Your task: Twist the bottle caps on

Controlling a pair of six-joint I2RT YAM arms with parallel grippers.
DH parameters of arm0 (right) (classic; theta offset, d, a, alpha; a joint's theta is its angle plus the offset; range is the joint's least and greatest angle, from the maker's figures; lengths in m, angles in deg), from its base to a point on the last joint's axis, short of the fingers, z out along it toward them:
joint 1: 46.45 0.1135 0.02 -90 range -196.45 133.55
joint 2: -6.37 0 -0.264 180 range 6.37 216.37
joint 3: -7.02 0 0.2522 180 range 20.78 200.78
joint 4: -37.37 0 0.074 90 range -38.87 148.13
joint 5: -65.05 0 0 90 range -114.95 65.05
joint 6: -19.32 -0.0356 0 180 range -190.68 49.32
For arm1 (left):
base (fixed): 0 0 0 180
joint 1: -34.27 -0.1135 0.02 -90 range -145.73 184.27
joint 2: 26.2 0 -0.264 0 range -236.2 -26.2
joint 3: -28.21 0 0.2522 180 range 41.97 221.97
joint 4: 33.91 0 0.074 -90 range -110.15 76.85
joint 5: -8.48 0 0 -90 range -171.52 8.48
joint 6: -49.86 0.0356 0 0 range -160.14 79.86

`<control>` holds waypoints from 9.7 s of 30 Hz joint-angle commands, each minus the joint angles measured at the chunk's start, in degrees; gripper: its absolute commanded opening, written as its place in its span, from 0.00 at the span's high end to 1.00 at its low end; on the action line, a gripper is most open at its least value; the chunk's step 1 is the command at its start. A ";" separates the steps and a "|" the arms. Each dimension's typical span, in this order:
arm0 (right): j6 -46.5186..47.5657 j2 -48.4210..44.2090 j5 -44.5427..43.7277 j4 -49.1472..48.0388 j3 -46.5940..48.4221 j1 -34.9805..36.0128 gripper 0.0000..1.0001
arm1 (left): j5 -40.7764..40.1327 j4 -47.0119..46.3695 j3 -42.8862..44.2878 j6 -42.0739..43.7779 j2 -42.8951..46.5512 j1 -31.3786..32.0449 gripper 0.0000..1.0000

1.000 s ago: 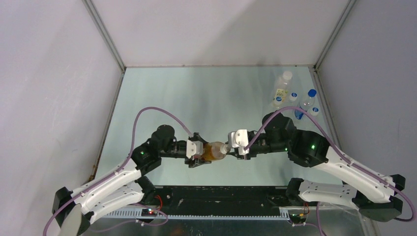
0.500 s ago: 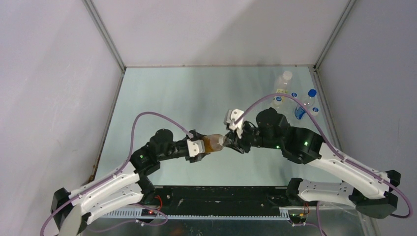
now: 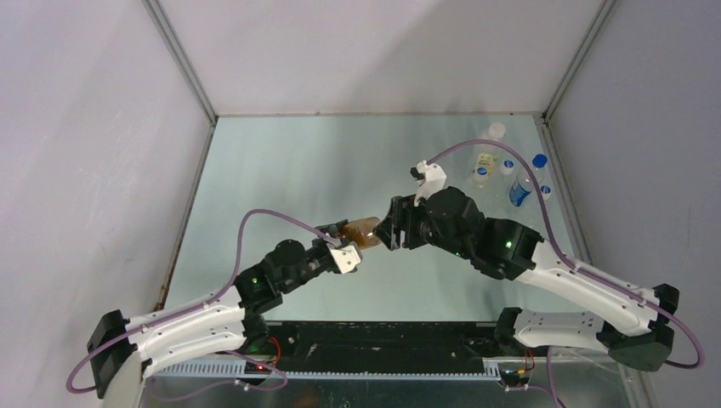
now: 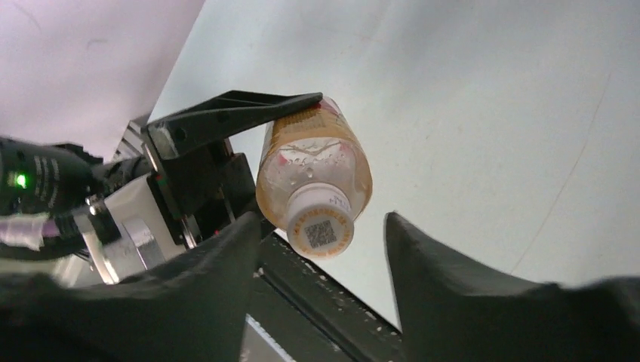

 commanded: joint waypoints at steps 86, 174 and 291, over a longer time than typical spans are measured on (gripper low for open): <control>65.16 -10.76 34.89 6.11 -0.31 -3.10 0.37 | 40.62 18.62 13.60 -2.77 -5.83 -9.78 0.94; 52.46 -4.56 32.43 -3.56 -3.51 -4.07 1.00 | 34.69 18.65 15.50 -2.48 -9.12 -8.63 0.94; 55.19 -15.15 38.90 2.42 -6.50 -5.74 1.00 | 25.23 14.75 18.36 -5.23 -10.61 2.10 0.92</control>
